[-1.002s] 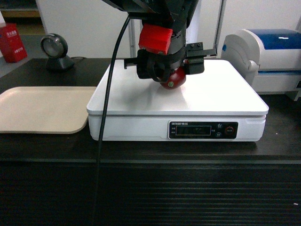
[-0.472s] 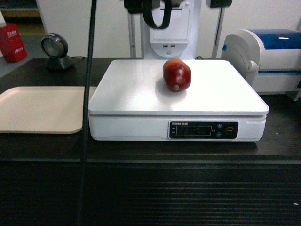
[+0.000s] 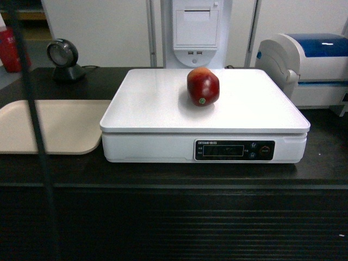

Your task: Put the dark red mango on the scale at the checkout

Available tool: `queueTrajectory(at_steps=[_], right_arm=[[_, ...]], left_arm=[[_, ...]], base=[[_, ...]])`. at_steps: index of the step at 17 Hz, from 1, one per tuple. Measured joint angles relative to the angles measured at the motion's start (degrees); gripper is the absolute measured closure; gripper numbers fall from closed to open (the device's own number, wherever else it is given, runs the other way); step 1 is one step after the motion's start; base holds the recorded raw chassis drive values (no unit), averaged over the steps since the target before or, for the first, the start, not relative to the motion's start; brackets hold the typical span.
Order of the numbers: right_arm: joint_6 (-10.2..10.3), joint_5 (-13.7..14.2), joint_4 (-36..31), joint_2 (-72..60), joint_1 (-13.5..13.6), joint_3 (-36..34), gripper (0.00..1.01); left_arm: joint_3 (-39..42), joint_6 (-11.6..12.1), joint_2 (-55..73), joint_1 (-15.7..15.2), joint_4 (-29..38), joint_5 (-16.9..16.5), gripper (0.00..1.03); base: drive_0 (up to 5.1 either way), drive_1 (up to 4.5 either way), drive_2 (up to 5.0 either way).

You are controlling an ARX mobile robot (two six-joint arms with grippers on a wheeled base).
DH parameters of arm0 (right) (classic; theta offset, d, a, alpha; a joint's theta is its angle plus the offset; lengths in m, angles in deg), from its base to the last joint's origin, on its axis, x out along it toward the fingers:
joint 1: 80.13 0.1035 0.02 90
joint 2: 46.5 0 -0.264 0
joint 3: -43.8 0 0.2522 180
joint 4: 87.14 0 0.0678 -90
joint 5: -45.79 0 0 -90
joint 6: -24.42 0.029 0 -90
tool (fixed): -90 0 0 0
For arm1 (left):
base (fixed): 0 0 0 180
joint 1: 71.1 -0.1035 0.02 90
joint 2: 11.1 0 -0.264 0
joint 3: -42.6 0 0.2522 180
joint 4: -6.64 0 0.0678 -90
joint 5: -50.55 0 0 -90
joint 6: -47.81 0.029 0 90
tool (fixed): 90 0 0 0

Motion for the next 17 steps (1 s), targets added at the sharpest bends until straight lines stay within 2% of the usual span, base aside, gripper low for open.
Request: queueTrajectory(at_steps=[2, 5, 6, 7, 8, 9, 10, 14, 16, 17], right_arm=[[0.0, 0.0, 0.0, 0.0, 0.0, 0.0, 0.03], [0.0, 0.0, 0.0, 0.0, 0.0, 0.0, 0.03], [0.0, 0.0, 0.0, 0.0, 0.0, 0.0, 0.03], [0.0, 0.0, 0.0, 0.0, 0.0, 0.0, 0.03], [0.0, 0.0, 0.0, 0.0, 0.0, 0.0, 0.03], [0.0, 0.0, 0.0, 0.0, 0.0, 0.0, 0.03], [0.0, 0.0, 0.0, 0.0, 0.0, 0.0, 0.03], [0.0, 0.0, 0.0, 0.0, 0.0, 0.0, 0.03], [0.0, 0.0, 0.0, 0.0, 0.0, 0.0, 0.03], [0.0, 0.0, 0.0, 0.0, 0.0, 0.0, 0.03]], left_arm=[[7.9, 0.1, -8.7, -3.4, 3.0, 1.2, 0.05], [14.1, -0.1, -14.6, -5.0, 4.0, 2.3, 0.05], [15.9, 0.5, -17.6, -5.7, -1.0, 7.1, 0.12], [20.3, 1.4, -21.1, -7.3, -1.1, 10.7, 0.21], [24.7, 1.7, -24.1, -9.1, 0.1, 11.1, 0.28], [30.3, 1.9, -28.1, -11.9, 2.3, 11.0, 0.39], [33.4, 1.9, -30.3, -13.4, 3.6, 10.5, 0.46], [46.2, 1.9, -37.2, -17.0, 7.3, 4.8, 0.81], [51.9, 1.8, -41.3, -19.7, 8.6, 2.6, 1.02], [53.7, 2.0, -43.1, -20.8, 9.0, 1.9, 1.01]], base=[[0.0, 0.0, 0.0], [0.0, 0.0, 0.0], [0.0, 0.0, 0.0], [0.0, 0.0, 0.0], [0.0, 0.0, 0.0], [0.0, 0.0, 0.0], [0.0, 0.0, 0.0], [0.0, 0.0, 0.0], [0.0, 0.0, 0.0], [0.0, 0.0, 0.0]])
